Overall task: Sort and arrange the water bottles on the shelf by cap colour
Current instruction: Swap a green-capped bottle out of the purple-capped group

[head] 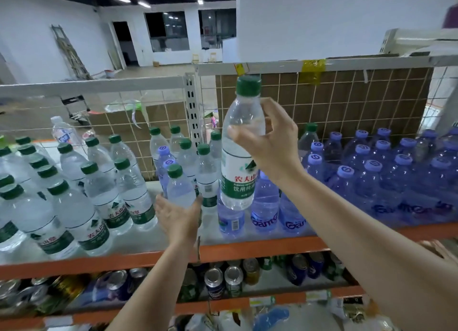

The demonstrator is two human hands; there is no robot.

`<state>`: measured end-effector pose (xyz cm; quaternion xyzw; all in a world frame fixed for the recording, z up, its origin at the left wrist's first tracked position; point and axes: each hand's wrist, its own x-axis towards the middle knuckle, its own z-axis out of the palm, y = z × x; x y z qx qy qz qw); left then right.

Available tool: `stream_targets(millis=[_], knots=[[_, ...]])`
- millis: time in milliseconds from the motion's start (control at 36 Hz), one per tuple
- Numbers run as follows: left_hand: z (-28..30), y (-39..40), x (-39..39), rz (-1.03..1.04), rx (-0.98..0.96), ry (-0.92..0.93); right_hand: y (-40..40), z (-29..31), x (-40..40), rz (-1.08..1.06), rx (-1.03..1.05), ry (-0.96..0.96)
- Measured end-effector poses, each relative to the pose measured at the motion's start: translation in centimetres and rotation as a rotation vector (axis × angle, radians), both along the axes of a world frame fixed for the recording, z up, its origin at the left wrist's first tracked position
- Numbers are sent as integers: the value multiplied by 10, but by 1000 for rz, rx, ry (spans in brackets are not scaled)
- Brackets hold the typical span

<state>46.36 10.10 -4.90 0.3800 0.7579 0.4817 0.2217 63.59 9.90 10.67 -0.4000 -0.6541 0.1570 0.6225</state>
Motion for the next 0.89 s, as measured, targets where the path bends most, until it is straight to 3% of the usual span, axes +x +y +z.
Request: stream_targets(millis=[472,667,889], knots=[[0,-11,-73,-253,34,26,-5,-68,-93,-113,-13,-91],[9,-38,-109,-249,96,109,0,-91,-134,-64,-134,-111],[6,-64,-153,-123,51,185,4,-114,-174,-41,-343,-275]])
